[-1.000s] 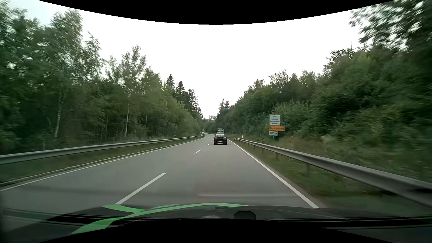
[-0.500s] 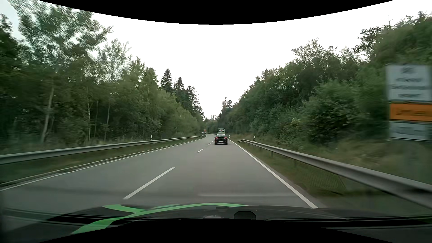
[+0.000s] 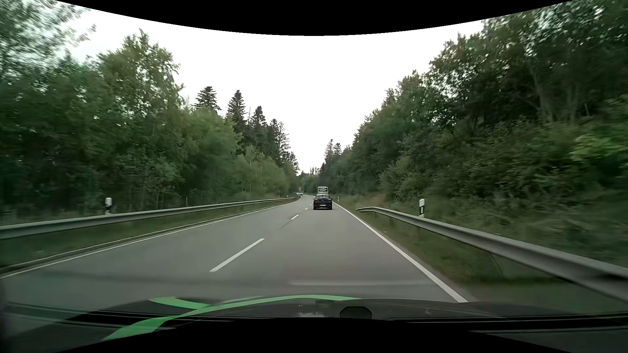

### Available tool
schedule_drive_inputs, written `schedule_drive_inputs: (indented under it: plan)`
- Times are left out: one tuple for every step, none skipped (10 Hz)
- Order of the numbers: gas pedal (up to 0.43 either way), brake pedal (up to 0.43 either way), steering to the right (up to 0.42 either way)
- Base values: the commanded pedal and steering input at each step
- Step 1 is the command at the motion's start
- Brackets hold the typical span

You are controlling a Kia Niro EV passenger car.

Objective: Follow the waypoints while adhering to traffic rules and regulations

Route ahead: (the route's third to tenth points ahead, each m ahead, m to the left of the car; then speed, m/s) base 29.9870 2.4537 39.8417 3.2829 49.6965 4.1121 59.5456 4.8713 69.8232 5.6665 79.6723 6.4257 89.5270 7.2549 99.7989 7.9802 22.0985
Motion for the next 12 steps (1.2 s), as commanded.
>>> schedule_drive_inputs:
  plan:
    - [0.441, 0.000, -0.008]
    - [0.449, 0.000, -0.008]
    - [0.461, 0.000, -0.008]
    - [0.469, 0.000, -0.007]
    - [0.480, 0.000, -0.007]
    - [0.480, 0.000, -0.006]
    - [0.480, 0.000, -0.006]
    - [0.480, 0.000, -0.005]
    - [0.480, 0.000, -0.006]
    - [0.469, 0.000, -0.006]
    - [0.409, 0.000, -0.005]
    - [0.398, 0.000, -0.005]
